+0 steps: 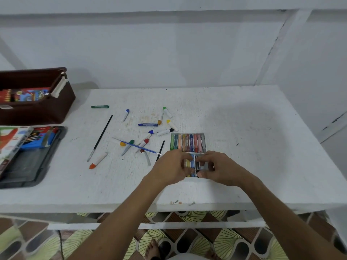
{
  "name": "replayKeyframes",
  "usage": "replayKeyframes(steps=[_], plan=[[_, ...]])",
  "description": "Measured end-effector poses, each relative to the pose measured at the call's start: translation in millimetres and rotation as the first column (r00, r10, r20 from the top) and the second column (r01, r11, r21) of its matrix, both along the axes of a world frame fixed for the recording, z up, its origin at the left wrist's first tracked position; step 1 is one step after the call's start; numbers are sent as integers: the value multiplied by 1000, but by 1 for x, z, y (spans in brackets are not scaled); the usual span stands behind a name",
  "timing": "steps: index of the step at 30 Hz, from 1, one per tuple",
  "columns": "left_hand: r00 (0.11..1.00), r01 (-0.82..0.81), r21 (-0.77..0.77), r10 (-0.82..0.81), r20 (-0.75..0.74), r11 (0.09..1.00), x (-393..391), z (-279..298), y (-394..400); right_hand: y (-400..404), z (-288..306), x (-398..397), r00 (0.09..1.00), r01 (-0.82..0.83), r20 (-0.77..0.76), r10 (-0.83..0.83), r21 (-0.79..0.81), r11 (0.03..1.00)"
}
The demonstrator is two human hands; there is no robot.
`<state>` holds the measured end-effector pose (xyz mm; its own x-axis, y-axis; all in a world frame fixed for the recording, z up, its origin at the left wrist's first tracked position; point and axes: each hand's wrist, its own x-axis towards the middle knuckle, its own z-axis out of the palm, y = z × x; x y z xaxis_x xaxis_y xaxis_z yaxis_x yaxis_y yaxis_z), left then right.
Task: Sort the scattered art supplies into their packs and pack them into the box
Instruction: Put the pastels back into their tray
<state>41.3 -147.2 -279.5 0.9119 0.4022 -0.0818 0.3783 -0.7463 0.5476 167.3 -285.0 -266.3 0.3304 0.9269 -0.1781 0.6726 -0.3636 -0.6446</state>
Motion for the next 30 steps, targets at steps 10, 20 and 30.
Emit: replayKeyframes(steps=[10, 20, 30], plan=[[998, 17, -8, -17, 62, 1000, -7, -10, -1, 4, -12, -10, 996, 74, 47, -79, 102, 992], [992, 62, 2, -62, 110, 998, 2, -4, -2, 1, -13, 8, 985, 144, 77, -155, 135, 980], [970, -219, 11, 217, 113, 976, -40, 0, 51, 5, -8, 19, 960, 190, 181, -212, 131, 973]])
